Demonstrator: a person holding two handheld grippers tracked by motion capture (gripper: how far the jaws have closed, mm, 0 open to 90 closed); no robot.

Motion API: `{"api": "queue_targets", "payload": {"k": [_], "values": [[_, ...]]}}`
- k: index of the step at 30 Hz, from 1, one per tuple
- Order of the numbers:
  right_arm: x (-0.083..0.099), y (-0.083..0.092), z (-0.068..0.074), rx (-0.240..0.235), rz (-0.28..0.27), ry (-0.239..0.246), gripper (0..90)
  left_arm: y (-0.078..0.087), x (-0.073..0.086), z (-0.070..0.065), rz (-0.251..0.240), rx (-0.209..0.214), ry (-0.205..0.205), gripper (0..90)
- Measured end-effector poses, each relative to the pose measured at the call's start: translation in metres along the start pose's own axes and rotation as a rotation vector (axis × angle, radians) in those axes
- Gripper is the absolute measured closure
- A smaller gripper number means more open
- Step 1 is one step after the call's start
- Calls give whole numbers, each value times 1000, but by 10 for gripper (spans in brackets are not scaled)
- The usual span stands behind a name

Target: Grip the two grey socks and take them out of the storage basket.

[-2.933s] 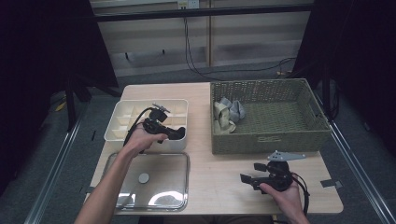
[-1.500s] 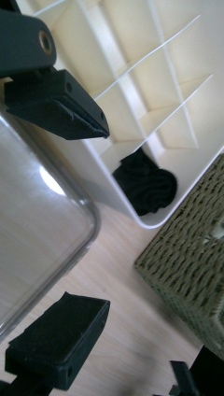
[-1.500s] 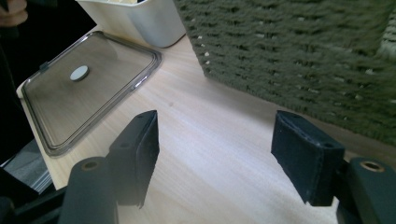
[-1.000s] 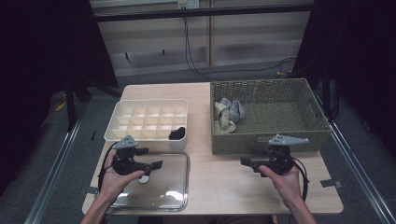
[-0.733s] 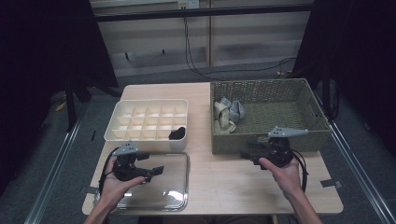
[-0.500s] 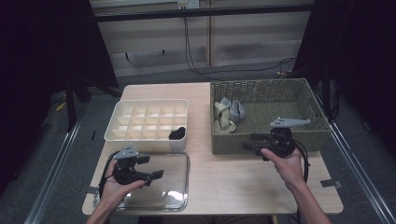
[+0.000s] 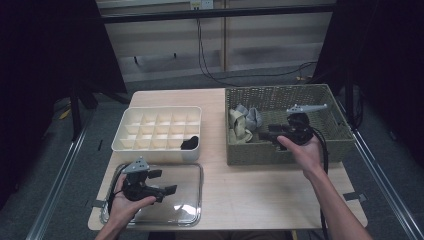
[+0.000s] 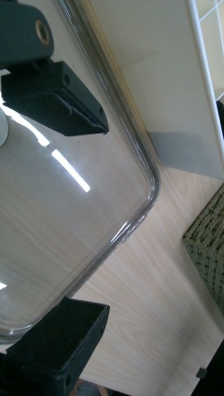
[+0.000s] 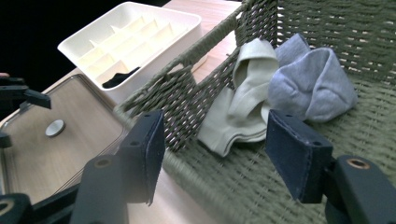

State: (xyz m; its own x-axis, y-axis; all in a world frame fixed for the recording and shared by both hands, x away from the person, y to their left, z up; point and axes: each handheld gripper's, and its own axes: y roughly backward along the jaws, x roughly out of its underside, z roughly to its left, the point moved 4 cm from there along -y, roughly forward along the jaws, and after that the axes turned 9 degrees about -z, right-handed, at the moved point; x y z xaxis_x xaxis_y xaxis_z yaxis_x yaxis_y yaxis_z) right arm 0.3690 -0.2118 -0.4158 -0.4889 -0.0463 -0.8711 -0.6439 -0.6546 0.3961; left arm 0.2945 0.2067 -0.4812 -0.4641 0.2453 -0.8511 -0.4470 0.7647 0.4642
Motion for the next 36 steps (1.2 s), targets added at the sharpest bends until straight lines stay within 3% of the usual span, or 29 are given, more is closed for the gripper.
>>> {"api": "queue_targets", "payload": {"k": [6, 8, 14, 22, 36], "values": [[-18, -11, -11, 11, 17, 13, 384, 1, 1, 2, 3, -2, 5, 106], [-23, -15, -18, 0, 10, -21, 384, 2, 1, 3, 7, -8, 2, 106], [-32, -27, -30, 32, 38, -10, 385, 1, 3, 1, 8, -9, -6, 103], [-37, -45, -45, 71, 78, -2, 367, 0, 4, 5, 18, -28, -3, 96], [-36, -79, -62, 112, 185, 11, 447, 0, 3, 6, 9, -16, -1, 99]]}}
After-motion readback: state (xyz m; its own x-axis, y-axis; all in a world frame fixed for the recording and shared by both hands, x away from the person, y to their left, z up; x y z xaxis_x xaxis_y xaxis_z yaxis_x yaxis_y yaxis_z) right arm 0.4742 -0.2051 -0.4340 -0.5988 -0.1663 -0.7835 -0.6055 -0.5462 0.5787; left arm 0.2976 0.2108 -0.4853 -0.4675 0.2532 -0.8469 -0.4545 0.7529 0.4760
